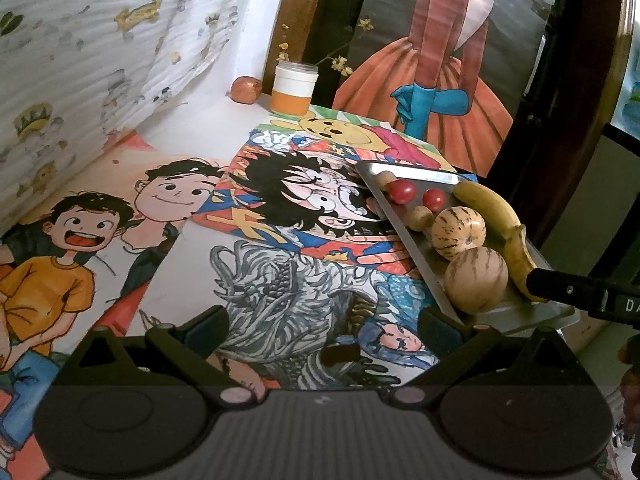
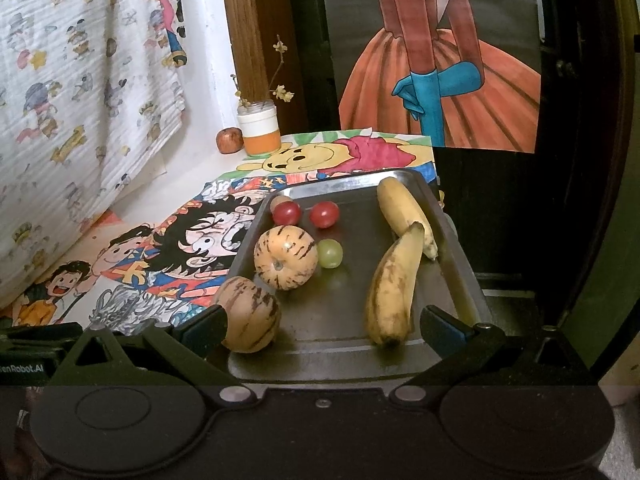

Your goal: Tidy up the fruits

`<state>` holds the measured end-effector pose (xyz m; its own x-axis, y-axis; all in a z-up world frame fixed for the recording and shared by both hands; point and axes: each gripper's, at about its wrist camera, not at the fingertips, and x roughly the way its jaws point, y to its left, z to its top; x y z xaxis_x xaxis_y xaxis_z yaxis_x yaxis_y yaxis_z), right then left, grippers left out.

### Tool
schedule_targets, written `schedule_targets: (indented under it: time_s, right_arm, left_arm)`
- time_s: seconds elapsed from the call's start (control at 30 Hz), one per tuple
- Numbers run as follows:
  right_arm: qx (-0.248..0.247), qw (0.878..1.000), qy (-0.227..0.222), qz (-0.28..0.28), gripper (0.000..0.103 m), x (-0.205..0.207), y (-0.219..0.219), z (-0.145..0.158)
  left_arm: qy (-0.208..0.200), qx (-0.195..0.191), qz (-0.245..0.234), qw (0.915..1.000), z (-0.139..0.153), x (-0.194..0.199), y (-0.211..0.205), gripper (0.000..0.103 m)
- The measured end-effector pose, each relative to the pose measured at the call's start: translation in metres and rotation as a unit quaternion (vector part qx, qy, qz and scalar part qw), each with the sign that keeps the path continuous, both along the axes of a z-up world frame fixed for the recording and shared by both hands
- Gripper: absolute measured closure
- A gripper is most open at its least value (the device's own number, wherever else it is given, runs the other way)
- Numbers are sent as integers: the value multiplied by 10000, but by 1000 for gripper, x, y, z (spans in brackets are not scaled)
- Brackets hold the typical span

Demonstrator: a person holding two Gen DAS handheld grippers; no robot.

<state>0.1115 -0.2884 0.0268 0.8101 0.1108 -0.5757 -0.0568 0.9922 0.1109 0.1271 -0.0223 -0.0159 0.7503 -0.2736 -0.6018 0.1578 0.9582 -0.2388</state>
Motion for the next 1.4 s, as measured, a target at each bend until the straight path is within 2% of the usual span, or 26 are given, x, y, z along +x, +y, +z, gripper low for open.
schedule_targets:
  time_s: [0.33,0.9,1.1,1.27,1.4]
  right_arm:
    - [-34,10000,-52,42,1,-16,6,-2]
    - [-134,9991,-379,104,1,-57,15,-8]
    - [-101,9988,-462,91,1,-71,14,-10]
    - [-88,9984,-548,-58,1,-83,5,-12]
    - [-183,9979,-586,-187,1,-92,-1,-14]
  left_arm:
    - [-61,-60,130,9999,3,-14,7,1]
    - [-649,-109,433,9969,16,-53,11,0]
    - [-701,-146,256,9971,15,-64,4,0]
    - [-765,-179,-85,9969,16,-71,-12,0]
    - [-850,-56,-359,9957,16,-71,-33,0]
